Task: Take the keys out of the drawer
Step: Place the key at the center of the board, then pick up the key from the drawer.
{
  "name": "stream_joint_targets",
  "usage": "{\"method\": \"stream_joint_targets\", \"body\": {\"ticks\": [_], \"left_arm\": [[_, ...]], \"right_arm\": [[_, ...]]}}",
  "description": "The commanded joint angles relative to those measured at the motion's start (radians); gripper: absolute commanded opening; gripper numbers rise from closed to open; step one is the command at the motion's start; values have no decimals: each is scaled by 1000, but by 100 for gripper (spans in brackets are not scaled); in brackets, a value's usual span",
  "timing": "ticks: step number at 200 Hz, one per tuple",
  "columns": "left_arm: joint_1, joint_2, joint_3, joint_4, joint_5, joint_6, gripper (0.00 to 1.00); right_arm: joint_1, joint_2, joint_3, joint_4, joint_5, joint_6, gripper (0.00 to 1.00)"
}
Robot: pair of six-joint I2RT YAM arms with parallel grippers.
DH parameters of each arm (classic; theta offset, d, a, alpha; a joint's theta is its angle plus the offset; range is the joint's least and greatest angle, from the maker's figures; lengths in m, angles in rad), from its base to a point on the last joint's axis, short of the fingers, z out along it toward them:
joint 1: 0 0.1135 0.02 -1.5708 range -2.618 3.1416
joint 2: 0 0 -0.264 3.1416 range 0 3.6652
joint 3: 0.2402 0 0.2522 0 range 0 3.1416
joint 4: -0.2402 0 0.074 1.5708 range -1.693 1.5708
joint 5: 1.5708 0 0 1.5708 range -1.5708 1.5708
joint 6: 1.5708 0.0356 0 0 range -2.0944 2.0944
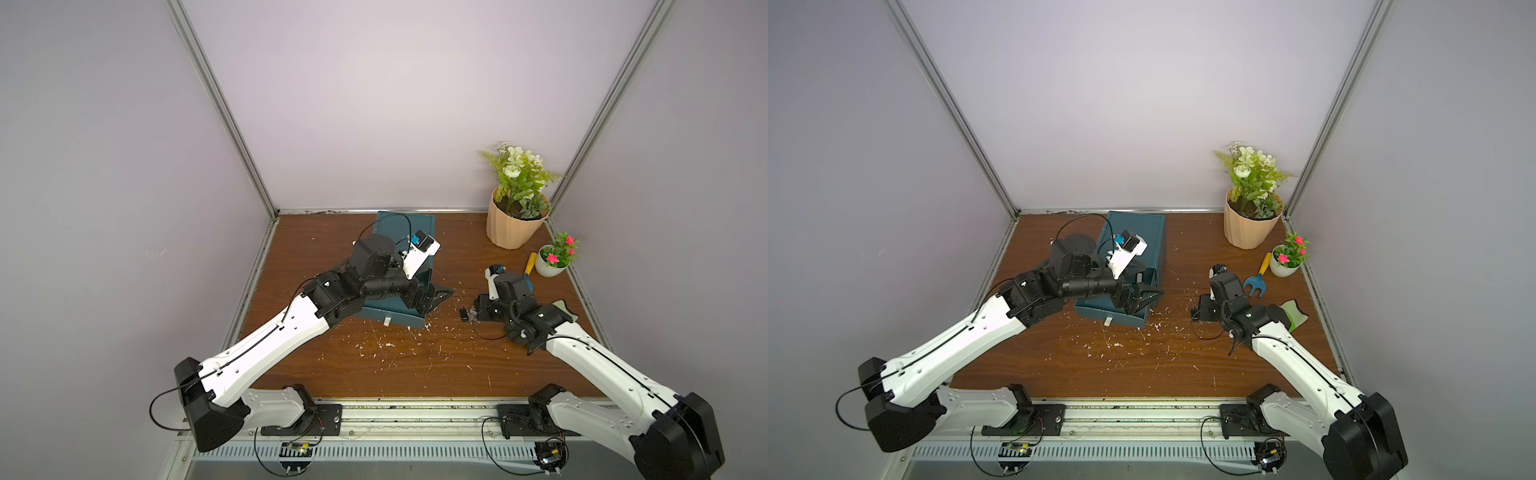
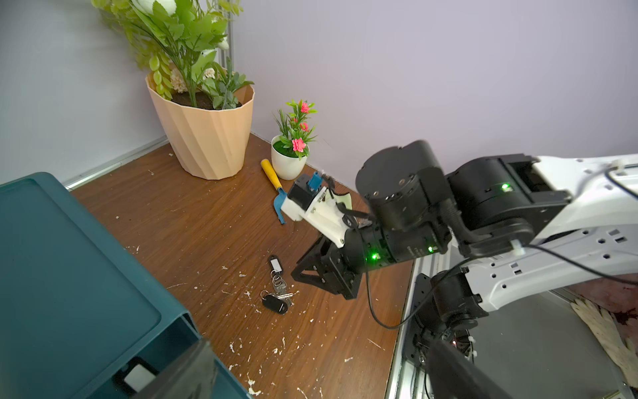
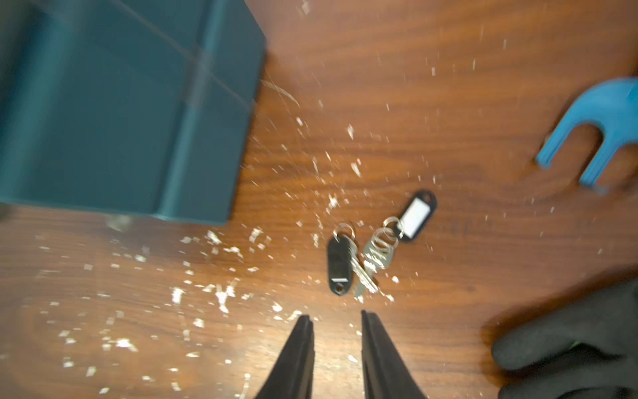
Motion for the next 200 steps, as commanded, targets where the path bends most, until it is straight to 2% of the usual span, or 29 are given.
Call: {"method": "stream_joint_targets", "body": {"ticks": [1, 20, 37, 58, 81, 116, 162, 200], "left_arm": [[-6, -66, -44, 66, -31, 17, 99], [-6, -114, -96, 93, -62, 33, 99], [-7, -162, -139, 112, -107, 54, 99], [-6, -234, -197, 135, -172, 82, 99], [-5, -321, -258, 145, -250, 97, 99], [-4, -448, -338, 108, -360, 93, 99], [-1, -572, -400, 24, -493, 120, 99], [-1, -661, -432, -43, -618, 129, 99]], "right_arm": [[1, -21, 144, -47, -84, -59, 30], [27, 23, 274, -112, -128, -76, 30], [91, 60, 389, -154, -144, -117, 30], [189, 87, 489, -138, -188, -179, 32], [256, 119, 570, -109, -187, -176, 32], [341, 299, 788, -251, -248, -299, 32], [431, 583, 1162, -621, -78, -480, 30], [486, 765, 1385, -831, 31, -589, 27]]}}
